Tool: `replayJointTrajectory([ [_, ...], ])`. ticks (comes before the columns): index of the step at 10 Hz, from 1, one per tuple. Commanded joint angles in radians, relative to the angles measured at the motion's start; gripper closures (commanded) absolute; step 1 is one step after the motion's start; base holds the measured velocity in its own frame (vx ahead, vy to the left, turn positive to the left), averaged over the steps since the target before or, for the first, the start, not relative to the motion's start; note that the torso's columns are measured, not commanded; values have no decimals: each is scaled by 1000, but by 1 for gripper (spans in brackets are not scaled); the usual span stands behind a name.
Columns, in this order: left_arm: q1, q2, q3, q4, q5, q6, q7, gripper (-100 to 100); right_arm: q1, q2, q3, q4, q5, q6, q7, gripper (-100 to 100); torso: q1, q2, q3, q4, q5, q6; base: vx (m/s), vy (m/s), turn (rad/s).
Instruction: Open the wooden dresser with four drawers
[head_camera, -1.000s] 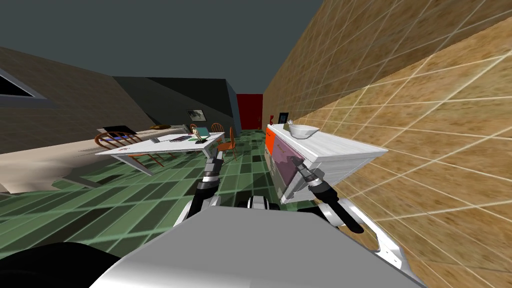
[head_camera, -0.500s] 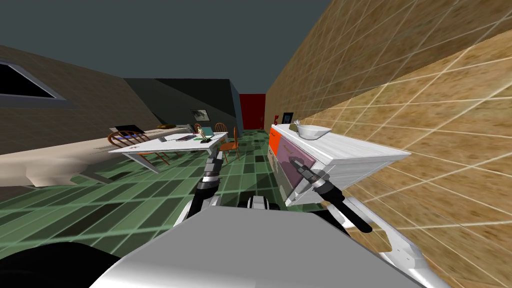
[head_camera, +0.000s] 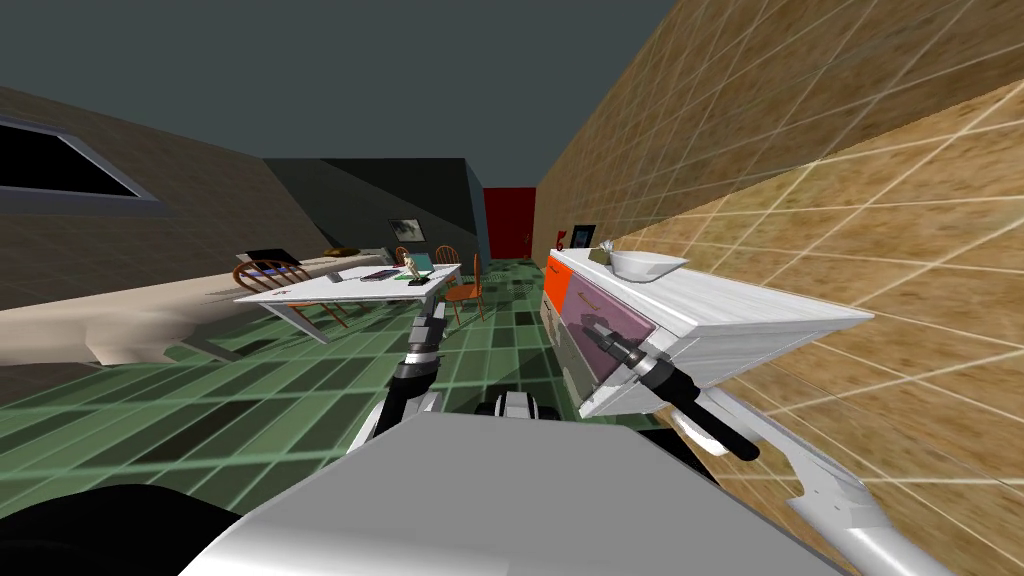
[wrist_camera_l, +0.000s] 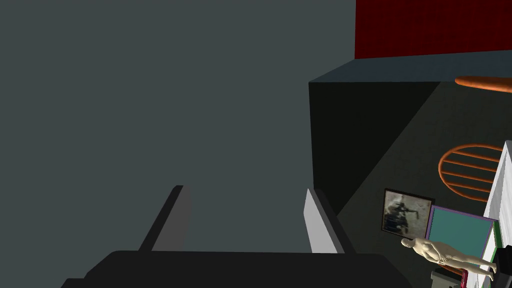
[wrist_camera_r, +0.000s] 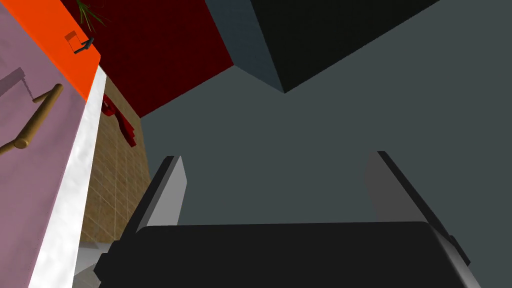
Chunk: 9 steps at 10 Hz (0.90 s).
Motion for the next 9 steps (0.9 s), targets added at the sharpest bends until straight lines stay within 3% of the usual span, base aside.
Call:
replayJointTrajectory([
  [1, 0, 0, 0, 0, 0, 0, 0, 0, -2, -65, -3, 31, 34, -2, 21, -100, 1, 0, 0, 0, 0, 0, 27, 95, 30],
  [4, 0, 0, 0, 0, 0, 0, 0, 0, -6, -157, -7, 91, 92, -8, 60, -100, -1, 0, 0, 0, 0, 0, 30, 89, 44],
  [5, 0, 0, 0, 0, 0, 0, 0, 0, -6, -163, -7, 91, 92, -8, 60, -100, 0, 1, 0, 0, 0, 0, 25, 78, 21],
  [9, 0, 0, 0, 0, 0, 0, 0, 0, -13, -290, -5, 184, 174, -13, 128, -100, 0, -1, -1, 0, 0, 0, 49, 84, 36],
])
